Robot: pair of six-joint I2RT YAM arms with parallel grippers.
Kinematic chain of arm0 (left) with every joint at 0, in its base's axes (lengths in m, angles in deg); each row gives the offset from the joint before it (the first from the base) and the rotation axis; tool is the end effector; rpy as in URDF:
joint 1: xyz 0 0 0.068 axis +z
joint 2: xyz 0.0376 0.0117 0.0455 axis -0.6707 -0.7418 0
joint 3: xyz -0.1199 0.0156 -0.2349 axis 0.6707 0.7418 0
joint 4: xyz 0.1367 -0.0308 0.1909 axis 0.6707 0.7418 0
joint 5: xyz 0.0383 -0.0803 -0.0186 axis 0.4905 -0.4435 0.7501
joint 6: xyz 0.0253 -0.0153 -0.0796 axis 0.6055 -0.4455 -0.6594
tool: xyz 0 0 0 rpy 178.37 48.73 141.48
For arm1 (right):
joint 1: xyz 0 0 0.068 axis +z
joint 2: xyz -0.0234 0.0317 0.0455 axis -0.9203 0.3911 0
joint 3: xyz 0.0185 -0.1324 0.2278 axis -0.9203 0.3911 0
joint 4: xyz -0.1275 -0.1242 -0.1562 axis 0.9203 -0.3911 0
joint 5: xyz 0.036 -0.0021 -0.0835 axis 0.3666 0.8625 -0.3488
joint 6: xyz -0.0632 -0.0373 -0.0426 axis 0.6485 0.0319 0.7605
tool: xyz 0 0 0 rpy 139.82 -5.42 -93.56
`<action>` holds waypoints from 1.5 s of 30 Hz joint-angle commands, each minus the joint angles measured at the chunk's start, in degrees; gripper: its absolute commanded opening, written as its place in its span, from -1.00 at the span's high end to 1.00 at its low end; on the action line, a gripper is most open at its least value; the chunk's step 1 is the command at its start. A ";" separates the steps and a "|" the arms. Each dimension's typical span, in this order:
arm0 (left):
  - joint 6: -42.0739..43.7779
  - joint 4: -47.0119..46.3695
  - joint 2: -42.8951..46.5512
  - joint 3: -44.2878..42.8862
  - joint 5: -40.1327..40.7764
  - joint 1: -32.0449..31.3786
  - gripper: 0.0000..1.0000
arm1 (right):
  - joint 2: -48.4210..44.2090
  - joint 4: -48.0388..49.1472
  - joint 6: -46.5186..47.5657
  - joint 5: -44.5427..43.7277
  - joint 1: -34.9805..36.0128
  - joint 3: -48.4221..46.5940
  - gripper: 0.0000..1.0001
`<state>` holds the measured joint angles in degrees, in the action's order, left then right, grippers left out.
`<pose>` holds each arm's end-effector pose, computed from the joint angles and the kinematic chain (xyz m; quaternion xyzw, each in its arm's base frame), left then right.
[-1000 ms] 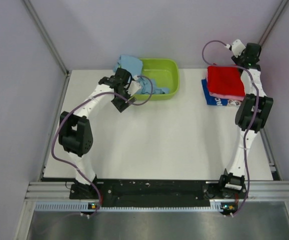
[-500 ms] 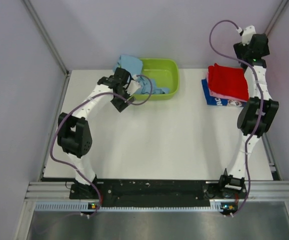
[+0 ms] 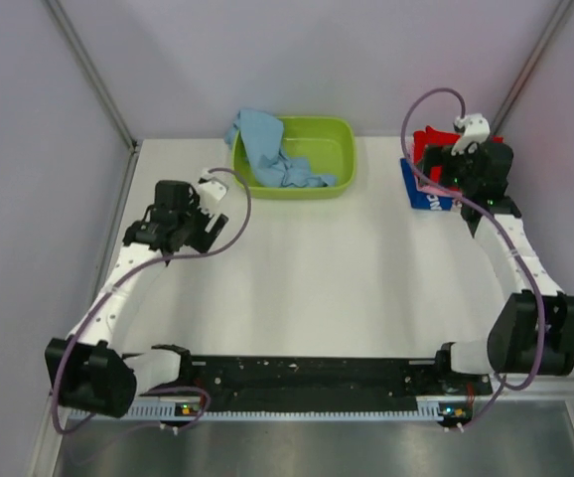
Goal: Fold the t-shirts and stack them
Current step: Put the neatly folded tshirt into the corner of the board with the right arm
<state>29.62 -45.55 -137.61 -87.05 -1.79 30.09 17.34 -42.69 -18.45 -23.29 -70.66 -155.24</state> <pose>0.2574 -0.0515 0.2734 0.3042 0.8771 0.0695 0.3652 0.3471 -0.0063 0.3325 -0.0797 0.7885 0.0367 0.6088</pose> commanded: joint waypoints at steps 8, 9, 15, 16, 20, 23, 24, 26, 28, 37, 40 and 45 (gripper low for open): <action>-13.34 -52.45 8.32 31.08 -12.12 5.35 -0.97 | -22.87 26.53 -12.35 -7.44 2.63 41.75 -0.97; -15.53 -57.20 7.88 33.45 -11.95 5.44 -0.98 | -23.48 27.42 -12.18 -8.68 2.63 43.17 -0.97; -18.55 -81.56 2.70 44.10 -9.75 5.53 -0.98 | -22.62 39.71 -11.12 -12.03 2.72 51.96 -0.97; -18.63 -84.81 1.30 45.16 -9.75 5.53 -0.98 | -21.92 42.43 -11.12 -12.12 2.72 53.37 -0.97; -19.77 -89.76 -0.12 46.66 -10.27 5.97 -0.97 | -19.18 48.98 -11.39 -11.07 2.72 57.34 -0.97; -18.99 -95.72 -2.30 48.59 -11.95 6.14 -0.98 | -19.10 50.63 -11.04 -10.54 2.80 57.86 -0.97; -18.63 -98.35 -3.80 48.94 -11.43 6.14 -0.97 | -19.01 50.63 -10.95 -10.19 2.80 57.69 -0.97; -19.68 -100.58 -6.01 48.42 -8.72 6.32 -0.98 | -18.57 51.07 -10.86 -9.92 2.80 57.69 -0.97; -20.91 -99.00 -5.57 48.15 -5.89 6.32 -0.97 | -18.39 51.33 -10.86 -10.10 2.80 57.69 -0.97; -19.95 -105.23 -5.92 51.40 -8.52 6.32 -0.97 | -18.30 51.16 -11.21 -10.80 2.80 57.51 -0.97; -19.69 -107.51 -6.45 52.37 -8.70 6.32 -0.97 | -18.39 51.16 -11.12 -10.97 2.89 57.60 -0.97; -19.69 -109.37 -7.50 52.81 -8.52 6.32 -0.98 | -18.22 50.89 -11.47 -11.68 2.80 57.42 -0.97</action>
<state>10.32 -148.62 -144.23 -34.94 -9.72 36.10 -1.22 5.57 -29.32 -34.26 -68.21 -97.78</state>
